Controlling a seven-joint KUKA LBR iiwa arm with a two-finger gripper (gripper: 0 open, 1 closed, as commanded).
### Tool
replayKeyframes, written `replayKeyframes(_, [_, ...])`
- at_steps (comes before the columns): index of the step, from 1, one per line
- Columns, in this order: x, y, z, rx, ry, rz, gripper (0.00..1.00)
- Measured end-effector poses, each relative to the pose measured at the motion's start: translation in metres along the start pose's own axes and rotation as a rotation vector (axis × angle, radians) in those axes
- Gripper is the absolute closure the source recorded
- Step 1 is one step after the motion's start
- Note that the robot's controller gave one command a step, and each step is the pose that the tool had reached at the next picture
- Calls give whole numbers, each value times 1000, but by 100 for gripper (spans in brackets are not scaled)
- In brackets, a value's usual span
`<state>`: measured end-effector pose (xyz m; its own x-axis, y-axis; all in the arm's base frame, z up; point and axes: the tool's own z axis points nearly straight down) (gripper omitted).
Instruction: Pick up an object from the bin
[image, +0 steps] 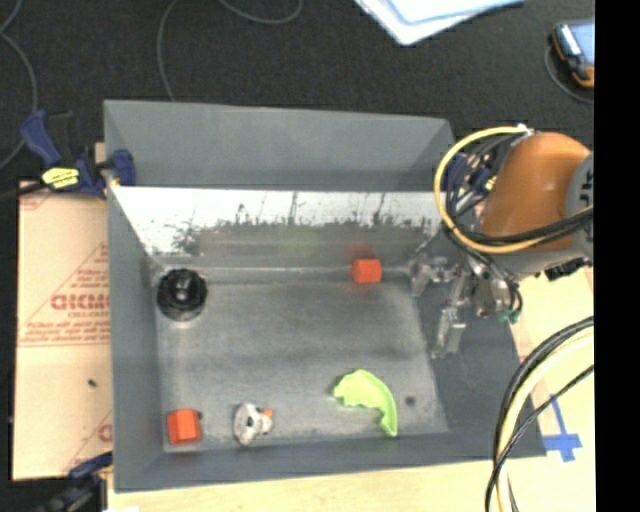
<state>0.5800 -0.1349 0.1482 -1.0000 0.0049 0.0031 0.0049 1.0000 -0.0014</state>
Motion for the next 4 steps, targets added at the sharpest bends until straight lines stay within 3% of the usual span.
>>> replayKeyframes(1, [-1,1,-5,1,-7,-4,0])
replayKeyframes(2, [62,72,81,-2,5,-139,0])
replayKeyframes(3, [69,77,-6,2,-14,-98,0])
replayKeyframes(4, [88,2,49,0,7,-284,0])
